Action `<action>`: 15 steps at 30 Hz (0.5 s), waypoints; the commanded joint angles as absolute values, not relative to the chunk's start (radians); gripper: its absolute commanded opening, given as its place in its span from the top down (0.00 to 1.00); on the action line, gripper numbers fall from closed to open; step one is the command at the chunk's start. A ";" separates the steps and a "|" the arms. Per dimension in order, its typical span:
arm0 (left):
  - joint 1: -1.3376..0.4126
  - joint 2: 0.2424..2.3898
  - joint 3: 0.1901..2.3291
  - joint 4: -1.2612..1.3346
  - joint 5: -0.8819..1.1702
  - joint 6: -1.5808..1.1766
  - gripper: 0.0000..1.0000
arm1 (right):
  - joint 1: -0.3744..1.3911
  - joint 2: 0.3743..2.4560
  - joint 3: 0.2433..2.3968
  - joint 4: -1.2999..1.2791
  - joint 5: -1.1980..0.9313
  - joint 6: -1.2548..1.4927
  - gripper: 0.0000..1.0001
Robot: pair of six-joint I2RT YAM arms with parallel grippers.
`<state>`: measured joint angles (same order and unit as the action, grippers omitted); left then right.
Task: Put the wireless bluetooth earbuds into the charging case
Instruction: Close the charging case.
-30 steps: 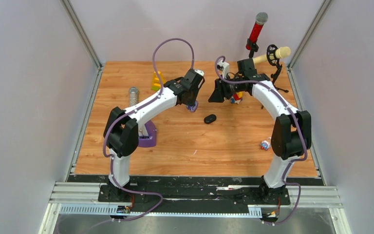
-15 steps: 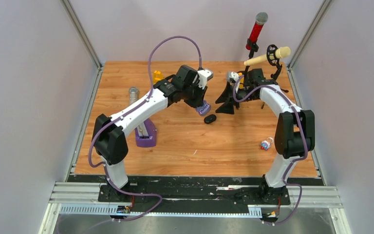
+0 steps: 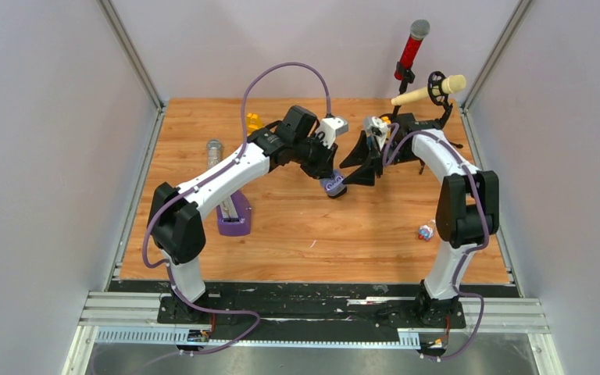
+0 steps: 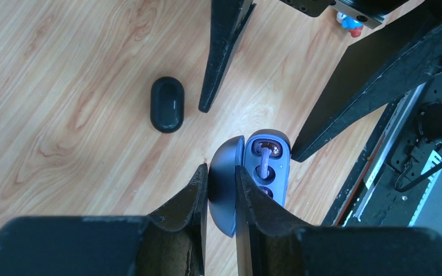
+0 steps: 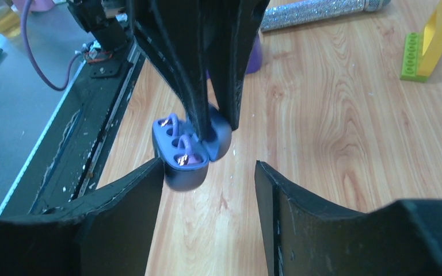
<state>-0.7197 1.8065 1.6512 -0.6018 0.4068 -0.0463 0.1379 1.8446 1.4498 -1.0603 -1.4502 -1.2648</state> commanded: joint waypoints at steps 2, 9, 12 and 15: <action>-0.724 1.750 1.650 -0.575 0.415 -0.029 1.00 | 0.152 1.975 1.635 -1.529 -1.528 -1.671 0.36; -0.723 1.741 1.644 -0.571 0.398 -0.033 1.00 | 0.153 1.995 1.647 -1.537 -1.510 -1.666 0.27; -0.723 1.740 1.646 -0.571 0.377 -0.035 1.00 | 0.152 1.989 1.642 -1.534 -1.495 -1.654 0.27; -0.723 1.738 1.651 -0.571 0.363 -0.037 1.00 | 0.152 1.991 1.628 -1.528 -1.494 -1.644 0.27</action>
<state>-0.7197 1.8061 1.6421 -0.6010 0.3809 -0.0456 0.1501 1.9999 1.6142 -1.5040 -1.4677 -1.5997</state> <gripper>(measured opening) 0.258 0.730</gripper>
